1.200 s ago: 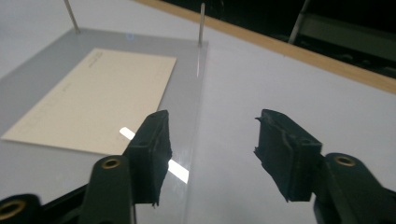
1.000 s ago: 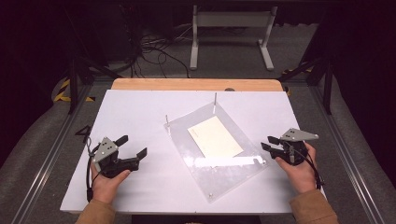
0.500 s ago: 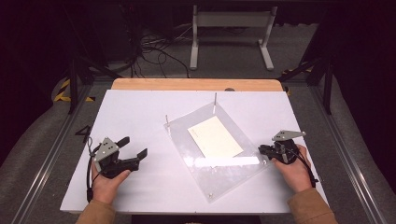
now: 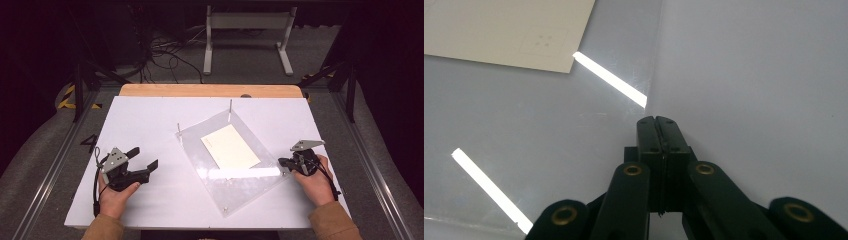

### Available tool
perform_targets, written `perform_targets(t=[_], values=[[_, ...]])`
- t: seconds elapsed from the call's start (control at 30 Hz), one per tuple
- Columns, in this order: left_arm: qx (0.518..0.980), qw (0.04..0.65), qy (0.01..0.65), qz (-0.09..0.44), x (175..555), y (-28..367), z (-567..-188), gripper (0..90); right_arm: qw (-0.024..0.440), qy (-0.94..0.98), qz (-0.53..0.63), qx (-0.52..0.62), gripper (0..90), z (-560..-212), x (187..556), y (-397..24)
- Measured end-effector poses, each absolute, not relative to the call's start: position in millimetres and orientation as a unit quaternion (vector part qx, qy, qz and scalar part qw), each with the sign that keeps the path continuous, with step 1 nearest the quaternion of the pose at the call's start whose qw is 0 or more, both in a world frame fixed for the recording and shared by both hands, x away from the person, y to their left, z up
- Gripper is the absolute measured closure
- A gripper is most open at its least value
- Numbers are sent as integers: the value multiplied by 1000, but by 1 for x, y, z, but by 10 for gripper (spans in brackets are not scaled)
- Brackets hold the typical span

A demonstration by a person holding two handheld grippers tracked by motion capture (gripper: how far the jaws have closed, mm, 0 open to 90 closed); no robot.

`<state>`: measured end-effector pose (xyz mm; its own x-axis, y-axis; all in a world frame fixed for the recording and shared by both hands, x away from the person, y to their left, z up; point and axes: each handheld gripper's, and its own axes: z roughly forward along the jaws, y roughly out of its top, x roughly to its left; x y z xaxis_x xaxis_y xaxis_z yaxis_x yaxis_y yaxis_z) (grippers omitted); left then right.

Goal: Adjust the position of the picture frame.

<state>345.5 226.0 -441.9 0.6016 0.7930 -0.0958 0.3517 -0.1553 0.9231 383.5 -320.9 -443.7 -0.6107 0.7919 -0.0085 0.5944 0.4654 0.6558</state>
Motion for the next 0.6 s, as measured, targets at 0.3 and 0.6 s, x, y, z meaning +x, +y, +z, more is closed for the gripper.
perform_targets(t=[0.3, 0.6], values=[[731, 516, 394, 209, 347, 225, -443, 156, 138, 853, 311, 395, 900, -443, 378, -313], [735, 513, 394, 205, 348, 224, -444, 160, 84, 870, 325, 361, 900, -444, 365, -288]])
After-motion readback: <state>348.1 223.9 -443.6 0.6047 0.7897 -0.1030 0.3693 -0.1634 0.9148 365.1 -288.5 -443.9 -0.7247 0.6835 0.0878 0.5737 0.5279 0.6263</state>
